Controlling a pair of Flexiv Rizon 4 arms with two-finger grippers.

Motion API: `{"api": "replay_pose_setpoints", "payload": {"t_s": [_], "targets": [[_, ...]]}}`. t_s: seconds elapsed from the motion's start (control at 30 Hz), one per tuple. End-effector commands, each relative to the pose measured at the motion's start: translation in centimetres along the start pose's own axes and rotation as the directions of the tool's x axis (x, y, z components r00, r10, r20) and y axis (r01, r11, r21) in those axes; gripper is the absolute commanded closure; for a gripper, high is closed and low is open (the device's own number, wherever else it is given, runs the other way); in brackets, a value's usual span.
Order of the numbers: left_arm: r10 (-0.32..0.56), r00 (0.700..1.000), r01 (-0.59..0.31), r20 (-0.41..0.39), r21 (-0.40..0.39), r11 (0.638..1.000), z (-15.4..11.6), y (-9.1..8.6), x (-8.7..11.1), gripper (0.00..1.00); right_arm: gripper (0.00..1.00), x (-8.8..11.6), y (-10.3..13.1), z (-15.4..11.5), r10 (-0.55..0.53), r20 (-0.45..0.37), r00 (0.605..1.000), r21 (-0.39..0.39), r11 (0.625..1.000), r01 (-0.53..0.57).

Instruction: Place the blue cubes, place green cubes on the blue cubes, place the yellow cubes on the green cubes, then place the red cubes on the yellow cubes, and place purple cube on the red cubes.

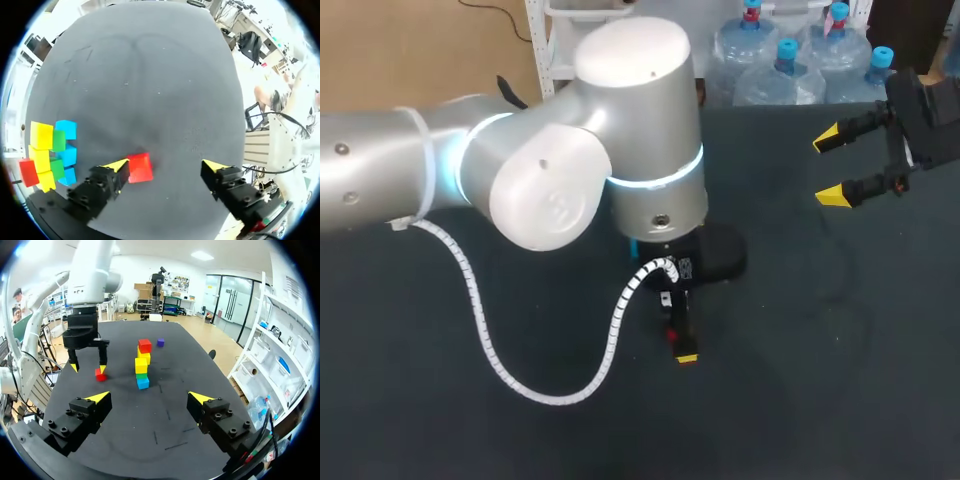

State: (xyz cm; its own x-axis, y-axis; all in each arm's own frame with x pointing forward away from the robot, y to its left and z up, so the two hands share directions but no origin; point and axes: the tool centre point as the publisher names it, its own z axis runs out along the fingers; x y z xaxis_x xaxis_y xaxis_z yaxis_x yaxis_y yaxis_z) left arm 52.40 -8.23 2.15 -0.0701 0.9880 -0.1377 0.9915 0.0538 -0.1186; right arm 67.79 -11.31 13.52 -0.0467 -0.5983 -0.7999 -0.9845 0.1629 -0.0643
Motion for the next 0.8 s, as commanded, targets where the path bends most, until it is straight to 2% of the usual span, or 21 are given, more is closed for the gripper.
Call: {"api": "replay_pose_setpoints", "payload": {"t_s": [0.03, 0.3, 0.4, 0.43, 0.67, 0.73, 0.8], "targets": [[0.011, 1.0, -0.011, 0.014, -0.032, 0.999, -0.8, 0.1, 0.5, 0.0, 0.0, 0.0, 0.0, 0.1, -0.001, 0.001, 1.0, 0.0, 1.0, 0.001], [0.022, 0.999, -0.018, 0.023, -0.16, 0.987, -4.3, 1.1, 3.3, 0.0, 0.0, 0.0, 0.0, 0.1, -0.001, 0.001, 1.0, 0.0, 1.0, 0.001], [0.027, 0.995, -0.005, 0.098, -0.214, 0.977, -6.4, 1.5, 4.8, 0.0, 0.0, 0.0, 0.0, 0.1, -0.001, 0.001, 1.0, 0.0, 1.0, 0.001], [0.019, 0.995, 0.005, 0.101, -0.232, 0.973, -7.0, 1.6, 5.4, 0.0, 0.0, 0.0, 0.0, 0.1, -0.001, 0.001, 1.0, 0.0, 1.0, 0.001], [-0.014, 0.995, 0.043, 0.098, -0.299, 0.953, -10.7, 1.2, 8.4, 0.0, 0.0, 0.0, 0.0, 0.1, -0.001, 0.001, 1.0, 0.0, 1.0, 0.001], [-0.03, 0.997, 0.049, 0.064, -0.311, 0.949, -11.5, 1.1, 9.2, 0.0, 0.0, 0.0, 0.0, 0.1, -0.001, 0.001, 1.0, 0.0, 1.0, 0.001], [-0.037, 0.997, 0.056, 0.065, -0.319, 0.946, -12.2, 1.1, 10.0, 0.0, 0.0, 0.0, 0.0, 0.1, -0.001, 0.001, 1.0, 0.0, 1.0, 0.001]]}}
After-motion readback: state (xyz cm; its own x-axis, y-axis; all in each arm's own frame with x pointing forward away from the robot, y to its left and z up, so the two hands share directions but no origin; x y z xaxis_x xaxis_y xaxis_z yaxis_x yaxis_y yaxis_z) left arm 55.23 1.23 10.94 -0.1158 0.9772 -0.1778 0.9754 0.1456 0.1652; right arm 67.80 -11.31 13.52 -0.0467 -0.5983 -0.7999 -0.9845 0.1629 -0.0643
